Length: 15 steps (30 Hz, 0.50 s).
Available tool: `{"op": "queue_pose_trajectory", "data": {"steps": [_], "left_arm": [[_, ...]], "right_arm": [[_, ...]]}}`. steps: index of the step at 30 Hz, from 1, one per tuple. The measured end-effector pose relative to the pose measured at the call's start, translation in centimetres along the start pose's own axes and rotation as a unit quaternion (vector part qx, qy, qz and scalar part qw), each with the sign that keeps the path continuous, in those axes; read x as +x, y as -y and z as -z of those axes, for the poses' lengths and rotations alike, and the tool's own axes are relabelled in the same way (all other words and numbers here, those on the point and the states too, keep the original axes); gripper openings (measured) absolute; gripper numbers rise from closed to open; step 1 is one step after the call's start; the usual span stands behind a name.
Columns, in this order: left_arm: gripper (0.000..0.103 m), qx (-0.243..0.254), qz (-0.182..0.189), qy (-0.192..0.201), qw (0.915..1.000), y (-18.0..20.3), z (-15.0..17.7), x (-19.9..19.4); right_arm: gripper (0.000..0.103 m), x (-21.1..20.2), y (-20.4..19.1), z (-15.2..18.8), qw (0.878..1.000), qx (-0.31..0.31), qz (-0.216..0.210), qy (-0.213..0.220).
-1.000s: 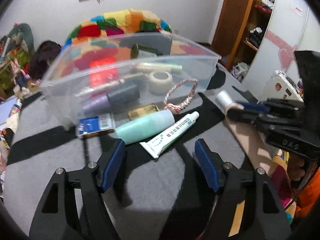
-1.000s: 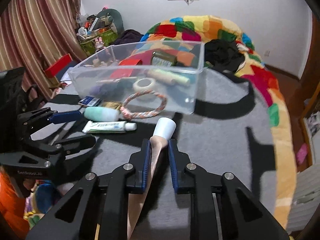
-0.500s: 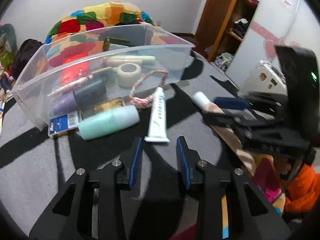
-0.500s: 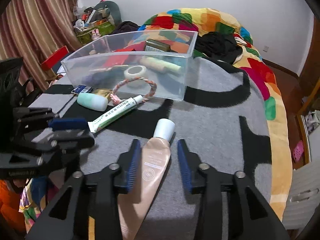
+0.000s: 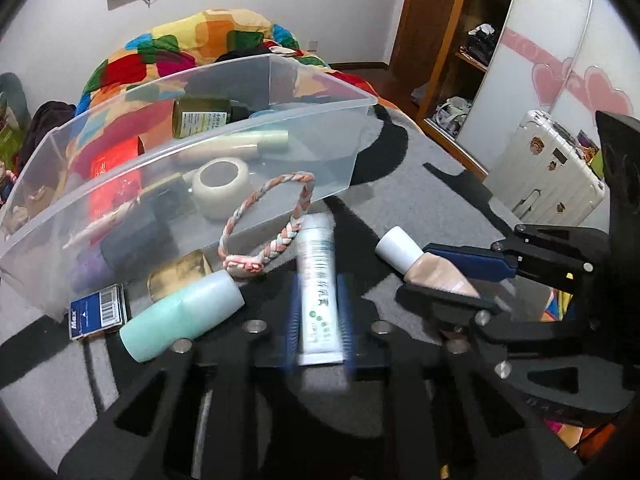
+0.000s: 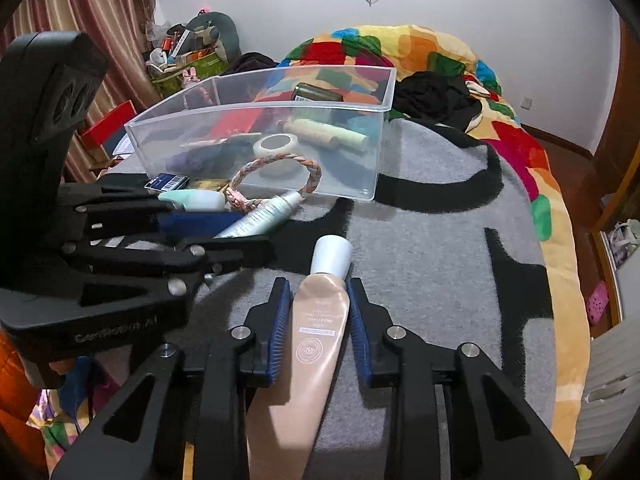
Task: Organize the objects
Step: 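Grasp the white toothpaste tube with the left tool while the right tool grasps the flat beige foundation tube, then lower both tubes into the clear box and open both tools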
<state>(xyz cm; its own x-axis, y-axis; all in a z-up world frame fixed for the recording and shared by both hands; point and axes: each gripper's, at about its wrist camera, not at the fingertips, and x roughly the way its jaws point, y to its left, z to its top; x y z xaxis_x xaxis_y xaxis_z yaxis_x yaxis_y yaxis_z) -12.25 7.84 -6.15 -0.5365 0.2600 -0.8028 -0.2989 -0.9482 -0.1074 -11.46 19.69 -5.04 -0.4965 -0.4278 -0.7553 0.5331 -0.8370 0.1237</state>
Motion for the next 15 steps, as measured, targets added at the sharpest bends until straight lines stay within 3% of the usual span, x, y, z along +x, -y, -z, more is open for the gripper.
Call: {"op": "queue_pose_trajectory", "data": {"steps": [7, 15], "left_arm": [[0.017, -0.016, 0.003, 0.021, 0.9997, -0.6, 1.1, -1.2], [0.017, -0.045, 0.003, 0.077, 0.996, -2.3, 0.7, -4.9]], "right_arm": [[0.021, -0.7, 1.0, -0.4, 1.0, 0.022, -0.007, 0.008], [0.021, -2.5, 1.2, -2.9, 0.999, 0.024, -0.015, 0.045]]}}
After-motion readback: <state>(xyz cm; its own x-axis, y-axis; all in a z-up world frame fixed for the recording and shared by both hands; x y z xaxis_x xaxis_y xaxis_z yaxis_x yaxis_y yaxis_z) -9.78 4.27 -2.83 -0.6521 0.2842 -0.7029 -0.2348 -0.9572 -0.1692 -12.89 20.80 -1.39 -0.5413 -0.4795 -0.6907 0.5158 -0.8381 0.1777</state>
